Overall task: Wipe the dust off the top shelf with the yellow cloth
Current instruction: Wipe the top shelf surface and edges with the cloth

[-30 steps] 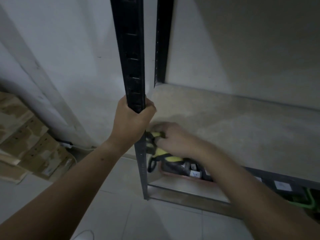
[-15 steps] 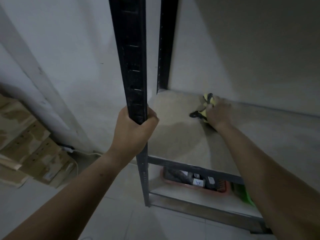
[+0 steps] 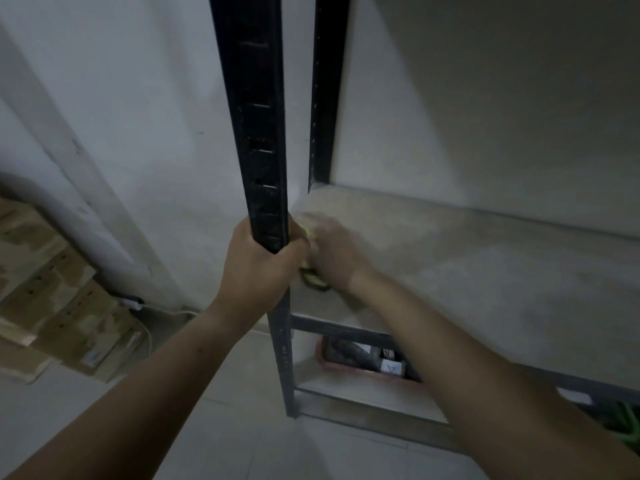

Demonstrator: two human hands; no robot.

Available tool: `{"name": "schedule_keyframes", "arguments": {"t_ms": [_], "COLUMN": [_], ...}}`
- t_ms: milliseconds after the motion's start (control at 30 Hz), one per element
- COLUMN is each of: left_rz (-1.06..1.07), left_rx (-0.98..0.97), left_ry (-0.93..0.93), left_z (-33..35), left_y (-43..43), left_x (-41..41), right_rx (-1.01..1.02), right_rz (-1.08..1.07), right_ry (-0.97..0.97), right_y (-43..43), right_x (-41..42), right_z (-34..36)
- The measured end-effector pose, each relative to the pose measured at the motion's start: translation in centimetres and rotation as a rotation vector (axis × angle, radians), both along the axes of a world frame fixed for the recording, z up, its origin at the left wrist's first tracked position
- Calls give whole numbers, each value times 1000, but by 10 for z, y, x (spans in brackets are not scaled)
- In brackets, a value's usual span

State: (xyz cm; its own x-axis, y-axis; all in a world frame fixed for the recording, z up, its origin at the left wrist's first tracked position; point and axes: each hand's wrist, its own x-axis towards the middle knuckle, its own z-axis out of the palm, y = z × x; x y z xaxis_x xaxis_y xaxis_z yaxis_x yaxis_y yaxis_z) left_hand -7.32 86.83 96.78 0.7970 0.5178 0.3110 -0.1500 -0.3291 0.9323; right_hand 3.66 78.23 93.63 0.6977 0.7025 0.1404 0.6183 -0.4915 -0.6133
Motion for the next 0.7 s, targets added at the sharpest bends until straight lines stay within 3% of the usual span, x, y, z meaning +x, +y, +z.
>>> {"name": "schedule_keyframes", "arguments": {"t_ms": [133,233,300,400,533,633,700], "left_rz": [-19,-23,-32,-31,-21,-15,-23], "left_rx": [-17,-18,-10,-2,-8,-6,-5], "left_ry": [22,13,4,-9,-38,-40,-23], "left_z": [6,7,7,9,6,0,-3], "left_y": [-3,-4,-5,-6,-4,0,2], "left_x": [-4,-4,-4,-4,-2,0,0], "right_rx": [137,-193,-412,-521,-564,-277,-108], "right_rz": [-383,-557,-668,-690,-520,-214,89], "right_ry": [-209,-269,-191,-208,-189,-131,183], "right_y": [-99,-189,-225,-214,-91,-3,30], "right_x": [44,110,145,161,111,35,3], "right_z": [21,5,-20,-43,-34,-19,-12]}}
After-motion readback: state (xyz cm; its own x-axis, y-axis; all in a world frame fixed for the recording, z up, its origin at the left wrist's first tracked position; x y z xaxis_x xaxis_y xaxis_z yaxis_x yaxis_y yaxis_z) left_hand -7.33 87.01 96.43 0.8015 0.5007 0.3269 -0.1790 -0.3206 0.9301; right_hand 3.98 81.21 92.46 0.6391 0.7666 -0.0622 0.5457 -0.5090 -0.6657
